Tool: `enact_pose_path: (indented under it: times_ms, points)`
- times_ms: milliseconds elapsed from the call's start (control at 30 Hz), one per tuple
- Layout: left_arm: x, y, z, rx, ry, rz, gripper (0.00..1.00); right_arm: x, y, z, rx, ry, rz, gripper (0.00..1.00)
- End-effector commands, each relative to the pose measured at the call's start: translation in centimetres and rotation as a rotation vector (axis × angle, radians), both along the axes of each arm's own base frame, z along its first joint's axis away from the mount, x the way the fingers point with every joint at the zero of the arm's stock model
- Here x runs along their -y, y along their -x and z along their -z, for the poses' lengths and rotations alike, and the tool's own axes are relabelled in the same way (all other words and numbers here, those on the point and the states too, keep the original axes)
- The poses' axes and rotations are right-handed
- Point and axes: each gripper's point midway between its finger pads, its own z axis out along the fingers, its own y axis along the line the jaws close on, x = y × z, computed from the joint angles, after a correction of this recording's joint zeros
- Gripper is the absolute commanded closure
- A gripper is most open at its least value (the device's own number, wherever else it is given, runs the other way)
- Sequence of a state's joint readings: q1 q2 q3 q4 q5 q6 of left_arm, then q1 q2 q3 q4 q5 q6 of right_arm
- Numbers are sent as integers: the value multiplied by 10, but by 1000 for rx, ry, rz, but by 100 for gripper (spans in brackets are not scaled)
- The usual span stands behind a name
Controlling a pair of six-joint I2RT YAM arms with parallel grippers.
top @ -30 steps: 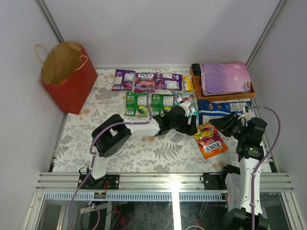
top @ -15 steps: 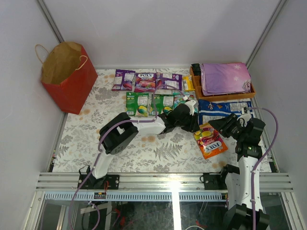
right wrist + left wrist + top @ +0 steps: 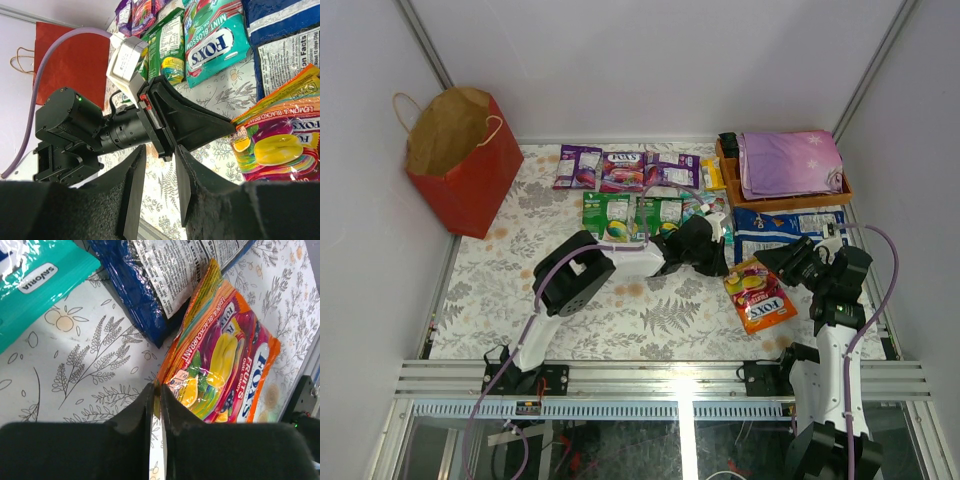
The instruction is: Take the snacks out of the paper bag
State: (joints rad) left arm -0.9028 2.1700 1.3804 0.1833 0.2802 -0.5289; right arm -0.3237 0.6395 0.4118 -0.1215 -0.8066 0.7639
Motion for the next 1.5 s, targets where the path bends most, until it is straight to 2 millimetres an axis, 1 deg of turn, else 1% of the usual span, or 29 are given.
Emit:
enact_pose_path:
  times_ms: [0,67,133,200,267,367,467,533,600,633,733,833,900,967,1000,1033,1100,1200,1300,1367,1467]
  points:
    - [7,-5,-19,2,82,20,100,-3,0,-12,52,-5,-24,63]
    - [5,-2,-23,-9,103,36,100,-3,0,-13,55,-5,-23,63]
    - [2,2,-35,1,126,54,100,-3,0,-14,57,-6,-23,64]
    - [-6,8,-52,42,139,70,100,-3,1,-17,63,-4,-22,64]
    - [-18,14,-67,87,146,74,100,-3,1,-18,65,1,-18,63]
    - [-42,24,-84,151,124,70,100,-3,2,-19,68,5,-16,64]
    - [-68,34,-94,187,96,55,100,-3,3,-21,73,6,-16,64]
    - [-90,39,-95,188,71,26,100,-3,4,-23,77,12,-17,64]
    - [-119,36,-92,177,25,-46,100,-4,5,-24,78,18,-21,64]
    - [-135,33,-91,171,-3,-97,100,-4,6,-24,80,19,-24,63]
    - [-196,17,-88,132,-63,-311,100,-5,7,-23,80,16,-27,64]
    - [-247,4,-105,123,-44,-485,100,-6,9,-23,83,16,-35,64]
    - [-280,-4,-117,147,-91,-588,100,-8,10,-24,84,16,-45,64]
    - [-313,-12,-124,172,-203,-710,100,-9,12,-23,78,11,-52,64]
    - [-332,-12,-122,168,-292,-771,100,-10,13,-22,79,9,-54,64]
    - [-346,-16,-124,182,-361,-815,100,-10,13,-20,76,7,-54,64]
    - [-369,-19,-128,201,-487,-877,100,-10,14,-18,76,6,-50,64]
    - [-389,-20,-135,233,-619,-902,100,-10,13,-20,88,2,-48,64]
    - [-411,-21,-146,295,-747,-911,100,-12,14,-21,96,11,-59,64]
    - [-425,-20,-158,343,-822,-925,100,-15,16,-20,96,12,-69,64]
    - [-441,-15,-179,401,-874,-953,100,-18,18,-19,102,13,-85,64]
